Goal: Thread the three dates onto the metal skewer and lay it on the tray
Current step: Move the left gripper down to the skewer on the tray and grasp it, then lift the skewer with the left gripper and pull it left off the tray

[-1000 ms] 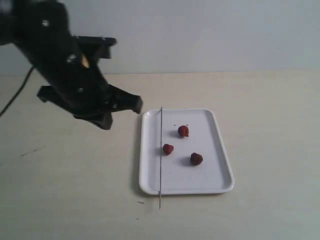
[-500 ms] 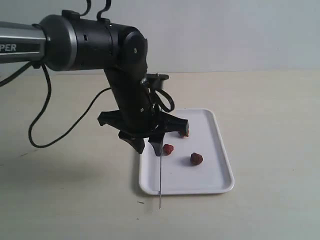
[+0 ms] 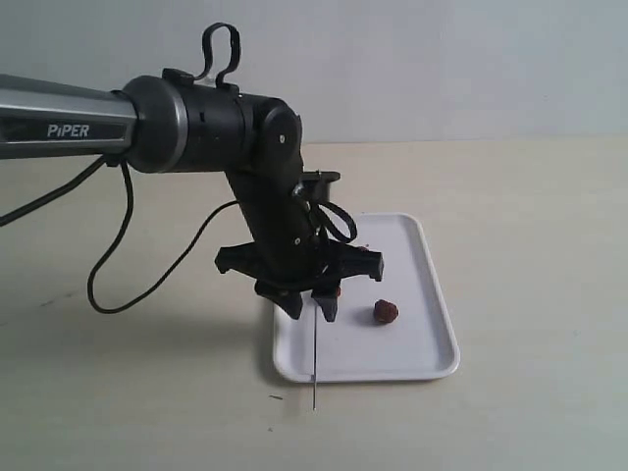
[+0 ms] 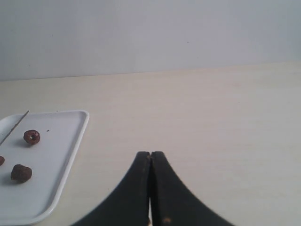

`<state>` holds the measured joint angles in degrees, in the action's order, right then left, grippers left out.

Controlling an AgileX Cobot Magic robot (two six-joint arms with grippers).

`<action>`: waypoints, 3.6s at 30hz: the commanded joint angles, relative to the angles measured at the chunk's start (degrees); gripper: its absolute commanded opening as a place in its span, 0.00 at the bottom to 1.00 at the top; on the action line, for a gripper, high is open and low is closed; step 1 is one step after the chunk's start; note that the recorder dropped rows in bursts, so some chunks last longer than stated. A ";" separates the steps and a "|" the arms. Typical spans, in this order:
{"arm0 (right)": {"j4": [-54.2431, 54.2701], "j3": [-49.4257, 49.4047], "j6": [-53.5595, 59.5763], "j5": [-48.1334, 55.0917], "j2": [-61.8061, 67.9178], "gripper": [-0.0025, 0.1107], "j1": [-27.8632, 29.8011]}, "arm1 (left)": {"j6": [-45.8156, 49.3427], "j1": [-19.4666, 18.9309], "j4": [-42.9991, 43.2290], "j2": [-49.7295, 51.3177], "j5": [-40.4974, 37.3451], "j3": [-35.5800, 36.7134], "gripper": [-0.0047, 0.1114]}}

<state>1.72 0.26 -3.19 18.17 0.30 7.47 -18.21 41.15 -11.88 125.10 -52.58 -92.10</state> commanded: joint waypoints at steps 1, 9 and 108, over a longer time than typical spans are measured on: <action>-0.21 -0.26 0.09 -0.31 -0.30 0.02 0.30 | 0.23 0.24 -1.65 1.66 1.26 -0.47 0.40; -0.21 -0.26 0.09 -0.31 -0.30 0.02 0.30 | 0.23 0.24 -2.08 3.72 1.13 -0.47 0.40; -1.22 43.44 -6.41 0.82 58.52 0.02 -1.57 | 50.94 -14.41 14.38 -26.42 -0.04 31.60 0.04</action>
<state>0.00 36.73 -15.74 10.68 47.76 7.15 32.58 26.85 3.20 98.90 -53.44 -60.54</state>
